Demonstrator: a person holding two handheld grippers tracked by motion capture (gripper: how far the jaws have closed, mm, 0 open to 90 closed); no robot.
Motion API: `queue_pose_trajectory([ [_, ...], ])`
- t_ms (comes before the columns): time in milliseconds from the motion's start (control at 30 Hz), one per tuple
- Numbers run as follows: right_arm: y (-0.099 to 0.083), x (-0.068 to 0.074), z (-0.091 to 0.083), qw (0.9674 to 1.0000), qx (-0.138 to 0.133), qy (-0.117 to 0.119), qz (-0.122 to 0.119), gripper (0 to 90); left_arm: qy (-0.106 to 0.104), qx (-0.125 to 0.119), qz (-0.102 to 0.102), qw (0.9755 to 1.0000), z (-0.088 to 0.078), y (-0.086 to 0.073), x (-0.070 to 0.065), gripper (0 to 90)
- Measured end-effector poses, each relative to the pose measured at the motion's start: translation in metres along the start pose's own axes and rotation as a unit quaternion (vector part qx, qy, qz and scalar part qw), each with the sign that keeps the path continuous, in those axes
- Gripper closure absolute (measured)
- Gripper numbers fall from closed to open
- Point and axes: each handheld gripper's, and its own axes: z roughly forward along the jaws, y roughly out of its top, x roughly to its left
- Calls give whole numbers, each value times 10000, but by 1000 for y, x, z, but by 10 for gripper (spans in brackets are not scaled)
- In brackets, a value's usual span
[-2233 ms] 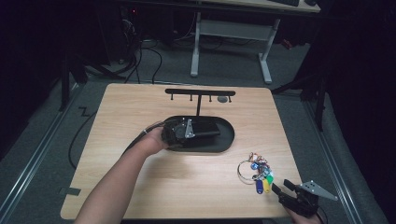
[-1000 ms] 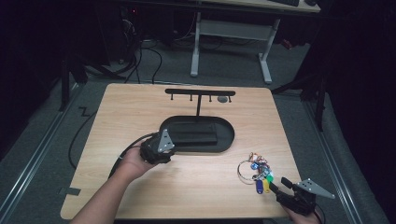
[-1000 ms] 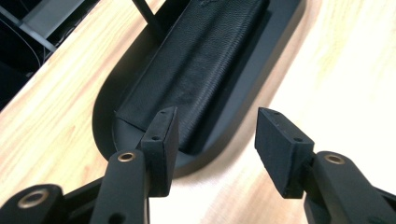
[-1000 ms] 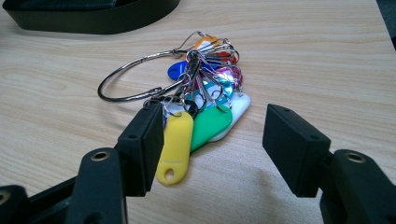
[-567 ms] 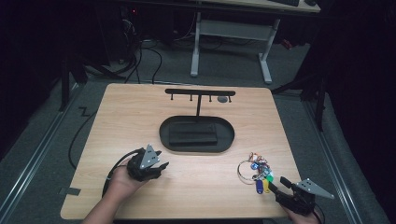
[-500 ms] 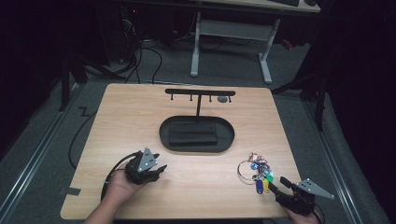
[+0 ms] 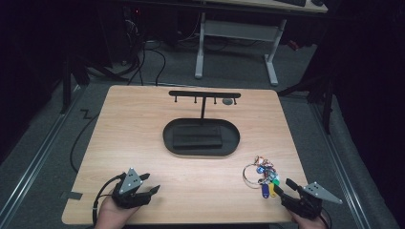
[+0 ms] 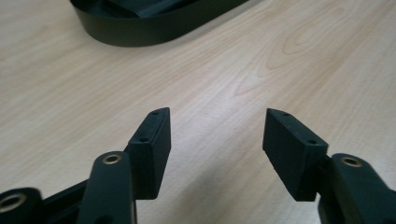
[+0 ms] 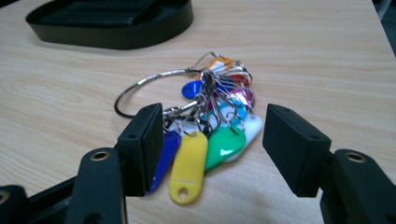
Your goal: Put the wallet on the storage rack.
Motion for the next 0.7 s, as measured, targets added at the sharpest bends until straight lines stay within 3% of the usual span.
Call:
queue_pose_trajectory([
  [167, 3, 5, 2, 10000, 8, 13, -78, 379, -6, -61, -125, 9999, 0, -3, 7, 391],
  [333, 10, 14, 7, 9994, 239, -31, -254, 358, -70, -261, -284, 9992, 0, -3, 14, 375],
  [533, 27, 28, 19, 9944, 904, -52, -537, 325, -146, -279, -297, 9991, 0, -4, 18, 368],
  [667, 34, 34, 24, 9891, 1249, -126, -774, 318, -189, -286, -267, 9991, -1, -4, 16, 368],
  [700, 34, 34, 24, 9891, 1249, -126, -774, 318, -189, -286, -267, 9991, -1, -4, 16, 369],
])
